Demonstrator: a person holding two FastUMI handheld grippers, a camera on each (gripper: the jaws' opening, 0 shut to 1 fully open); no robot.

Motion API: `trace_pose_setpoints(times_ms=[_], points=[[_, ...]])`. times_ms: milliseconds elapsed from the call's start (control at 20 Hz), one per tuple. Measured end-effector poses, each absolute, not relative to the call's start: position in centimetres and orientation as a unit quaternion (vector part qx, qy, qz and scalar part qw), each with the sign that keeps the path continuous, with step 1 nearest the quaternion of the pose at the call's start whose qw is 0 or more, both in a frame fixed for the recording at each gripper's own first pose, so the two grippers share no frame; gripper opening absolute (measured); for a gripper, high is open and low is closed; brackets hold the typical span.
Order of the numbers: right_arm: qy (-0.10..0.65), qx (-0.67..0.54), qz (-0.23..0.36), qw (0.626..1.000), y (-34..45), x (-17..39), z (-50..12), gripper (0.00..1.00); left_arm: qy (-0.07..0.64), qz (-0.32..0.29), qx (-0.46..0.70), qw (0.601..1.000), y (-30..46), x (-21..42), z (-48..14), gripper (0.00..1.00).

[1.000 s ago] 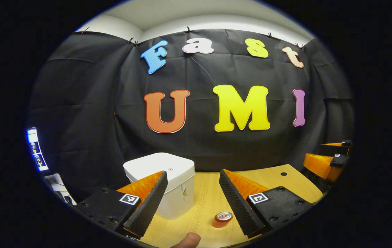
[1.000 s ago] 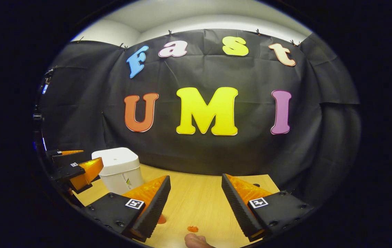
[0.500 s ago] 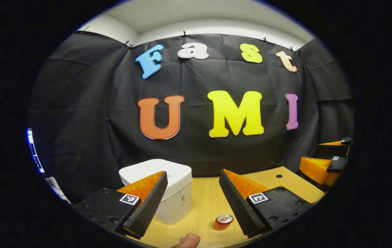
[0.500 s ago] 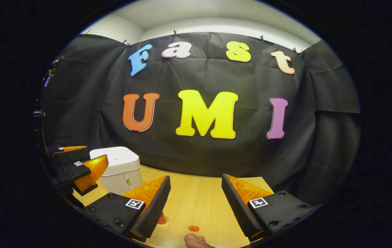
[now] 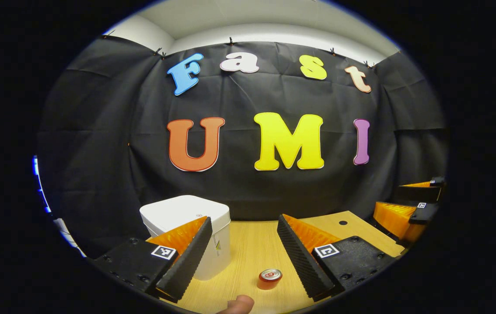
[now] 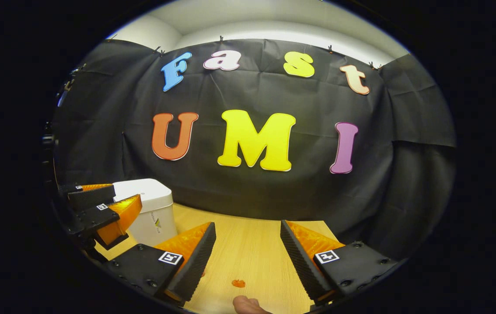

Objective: Press the lid of the desktop garbage bin to open it, pick up the crumpled paper on the desktop and throw it into the bin, then pick up the pop can on the desktop and drop it into the bin, and finally close the garbage bin lid.

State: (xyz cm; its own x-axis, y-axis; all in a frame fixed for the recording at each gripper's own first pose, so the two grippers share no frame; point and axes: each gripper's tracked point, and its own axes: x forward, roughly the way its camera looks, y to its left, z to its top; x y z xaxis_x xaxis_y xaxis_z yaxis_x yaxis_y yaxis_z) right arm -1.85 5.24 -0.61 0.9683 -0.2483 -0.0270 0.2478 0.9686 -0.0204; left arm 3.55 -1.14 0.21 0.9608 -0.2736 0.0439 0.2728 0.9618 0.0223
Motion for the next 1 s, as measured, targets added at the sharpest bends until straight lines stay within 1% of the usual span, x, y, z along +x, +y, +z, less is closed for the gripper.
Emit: trace_pose_setpoints(times_ms=[100, 150, 350, 1000], points=[[0.019, -0.009, -0.126, 0.992, 4.9, -2.1, -1.0, 0.94, -0.025, -0.141, 0.012, 0.99, -1.5, 3.3, 0.3, 0.99], [0.021, -0.009, -0.125, 0.992, 4.9, -2.2, -1.2, 0.93, -0.025, -0.144, 0.013, 0.989, -1.7, 3.2, 0.1, 0.99], [0.023, -0.009, -0.123, 0.992, 4.7, -2.3, -1.3, 0.94, -0.023, -0.149, 0.011, 0.988, -2.2, 3.1, -0.1, 0.99], [0.052, -0.012, -0.103, 0.993, 4.8, -0.6, -3.2, 0.94, -0.01, -0.141, 0.017, 0.99, -2.2, 4.0, -1.1, 0.99]])
